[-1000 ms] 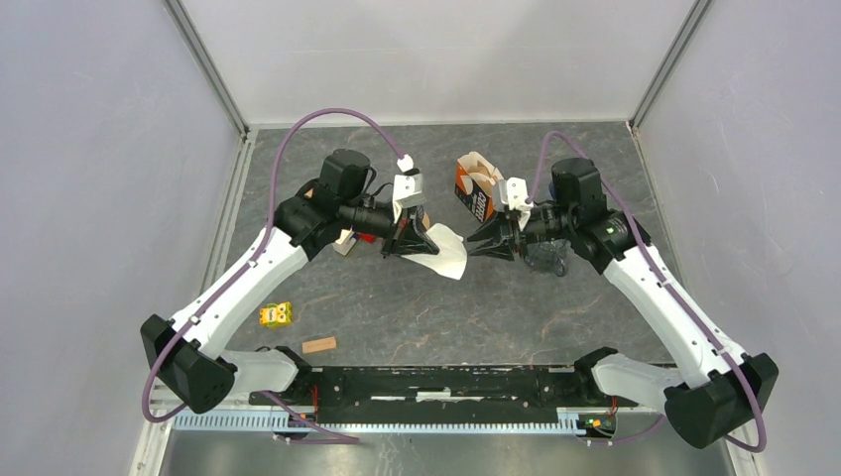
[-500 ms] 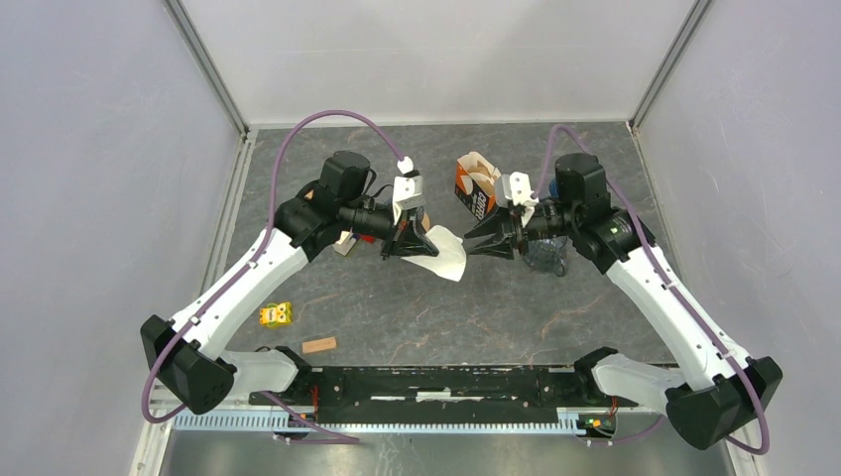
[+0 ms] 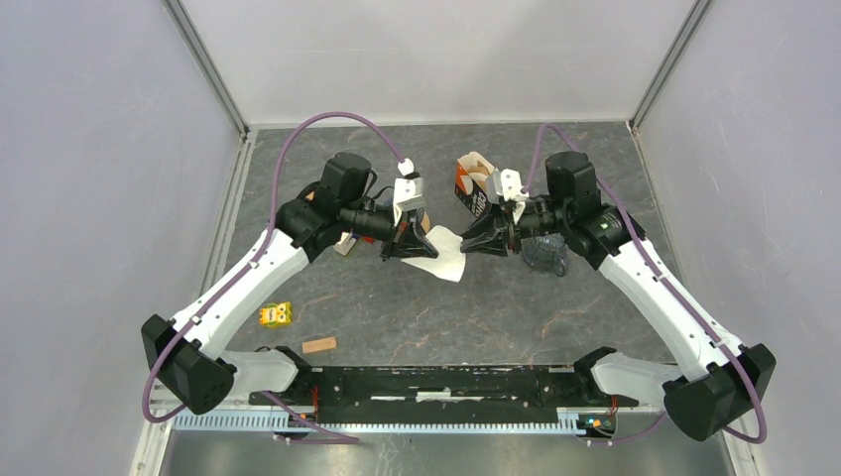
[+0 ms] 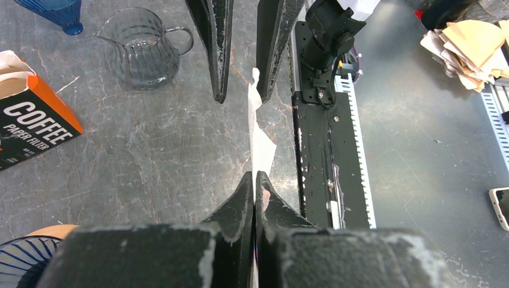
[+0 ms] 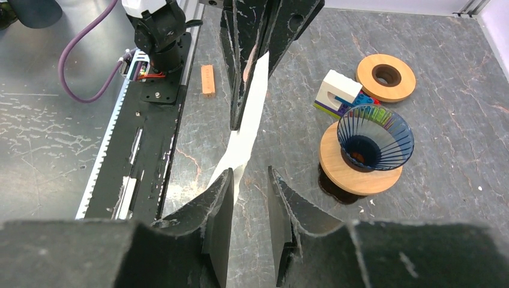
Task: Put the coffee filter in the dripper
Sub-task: Place the coffee filter in the coffee dripper.
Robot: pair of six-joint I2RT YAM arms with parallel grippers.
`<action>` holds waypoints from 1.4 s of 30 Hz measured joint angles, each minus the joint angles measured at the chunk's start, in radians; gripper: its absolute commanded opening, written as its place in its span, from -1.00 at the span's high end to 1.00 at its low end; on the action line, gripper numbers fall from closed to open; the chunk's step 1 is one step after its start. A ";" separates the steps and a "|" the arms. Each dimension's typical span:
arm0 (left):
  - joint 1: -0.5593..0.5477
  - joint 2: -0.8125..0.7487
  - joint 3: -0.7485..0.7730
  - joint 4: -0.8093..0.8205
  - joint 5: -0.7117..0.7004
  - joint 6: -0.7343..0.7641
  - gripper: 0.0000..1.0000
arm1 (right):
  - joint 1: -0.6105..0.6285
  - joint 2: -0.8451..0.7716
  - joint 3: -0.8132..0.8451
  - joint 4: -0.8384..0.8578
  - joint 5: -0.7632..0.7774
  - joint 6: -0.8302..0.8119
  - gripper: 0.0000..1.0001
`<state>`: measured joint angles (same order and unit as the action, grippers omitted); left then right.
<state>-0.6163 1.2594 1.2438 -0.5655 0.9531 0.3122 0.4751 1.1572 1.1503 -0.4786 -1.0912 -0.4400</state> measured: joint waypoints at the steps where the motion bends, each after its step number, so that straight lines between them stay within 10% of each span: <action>1: 0.000 0.000 -0.002 0.000 0.000 0.000 0.95 | 0.000 0.000 0.000 0.000 0.002 0.001 0.37; 42: 0.010 -0.017 -0.024 0.001 0.072 0.001 0.96 | 0.001 0.000 -0.001 -0.032 -0.006 -0.066 0.52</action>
<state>-0.6060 1.2423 1.2198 -0.5648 1.0248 0.3134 0.4759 1.1572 1.1496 -0.5110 -1.0973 -0.5060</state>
